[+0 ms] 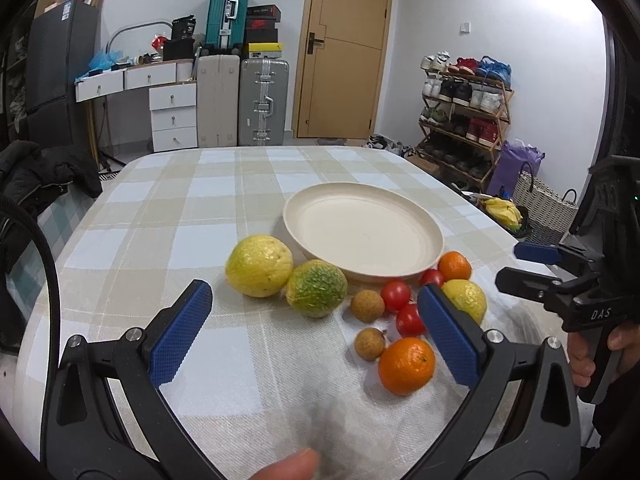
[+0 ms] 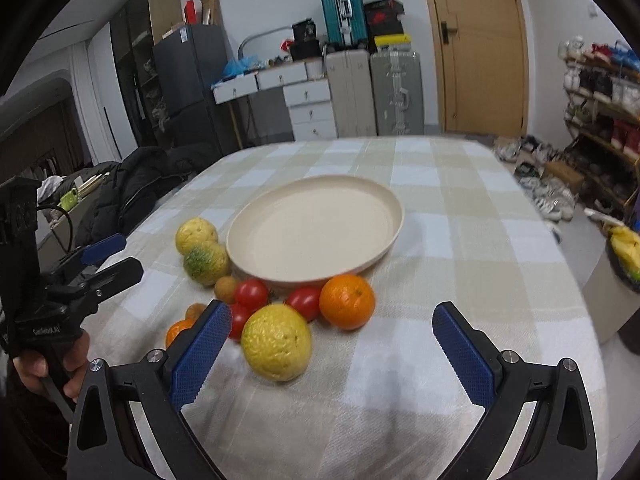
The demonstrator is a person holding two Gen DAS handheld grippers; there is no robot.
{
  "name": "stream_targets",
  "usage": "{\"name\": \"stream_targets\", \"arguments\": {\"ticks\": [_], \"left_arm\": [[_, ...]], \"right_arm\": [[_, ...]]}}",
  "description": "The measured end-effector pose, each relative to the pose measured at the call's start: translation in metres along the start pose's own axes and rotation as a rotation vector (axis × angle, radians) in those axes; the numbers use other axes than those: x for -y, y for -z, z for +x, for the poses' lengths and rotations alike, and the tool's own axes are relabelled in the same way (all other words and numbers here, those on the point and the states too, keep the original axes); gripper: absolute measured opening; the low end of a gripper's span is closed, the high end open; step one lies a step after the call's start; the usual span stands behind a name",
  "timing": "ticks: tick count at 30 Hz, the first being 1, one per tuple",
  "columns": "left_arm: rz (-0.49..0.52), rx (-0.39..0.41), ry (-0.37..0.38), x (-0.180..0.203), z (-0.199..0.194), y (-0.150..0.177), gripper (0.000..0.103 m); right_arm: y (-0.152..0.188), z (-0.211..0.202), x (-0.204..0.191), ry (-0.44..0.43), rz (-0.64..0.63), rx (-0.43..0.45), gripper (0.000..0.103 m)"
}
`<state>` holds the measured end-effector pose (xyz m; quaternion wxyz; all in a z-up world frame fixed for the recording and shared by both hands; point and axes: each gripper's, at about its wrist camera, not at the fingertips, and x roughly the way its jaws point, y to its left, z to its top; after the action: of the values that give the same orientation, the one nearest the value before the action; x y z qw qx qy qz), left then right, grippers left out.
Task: Organize fruits
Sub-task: 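Grasp the yellow bumpy citron with the right tool while the left tool grasps a mandarin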
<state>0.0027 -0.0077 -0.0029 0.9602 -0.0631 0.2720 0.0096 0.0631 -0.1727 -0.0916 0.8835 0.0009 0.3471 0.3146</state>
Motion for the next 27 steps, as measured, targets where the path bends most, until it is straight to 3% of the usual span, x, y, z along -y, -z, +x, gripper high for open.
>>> {"name": "stream_targets", "arguments": {"ticks": [4,8,10,18,27], "left_arm": [[0.053,-0.062,0.002,0.017,0.005,0.007,0.098],[0.11,-0.105,0.007,0.031,0.01,0.015,0.094],[0.113,-0.138,0.025,0.034,0.013,0.018,0.093],[0.103,-0.214,0.113,0.036,0.021,0.027,0.089],[0.14,-0.269,0.185,0.043,0.025,0.032,0.062]], "right_arm": [[0.003,0.009,-0.006,0.003,-0.021,-0.062,0.102],[0.008,0.022,-0.008,-0.027,-0.013,-0.105,0.094],[0.01,0.028,-0.009,-0.049,-0.006,-0.129,0.083],[0.013,0.035,-0.013,-0.122,0.037,-0.163,0.075],[0.014,0.043,-0.018,-0.141,0.041,-0.202,0.06]]}}
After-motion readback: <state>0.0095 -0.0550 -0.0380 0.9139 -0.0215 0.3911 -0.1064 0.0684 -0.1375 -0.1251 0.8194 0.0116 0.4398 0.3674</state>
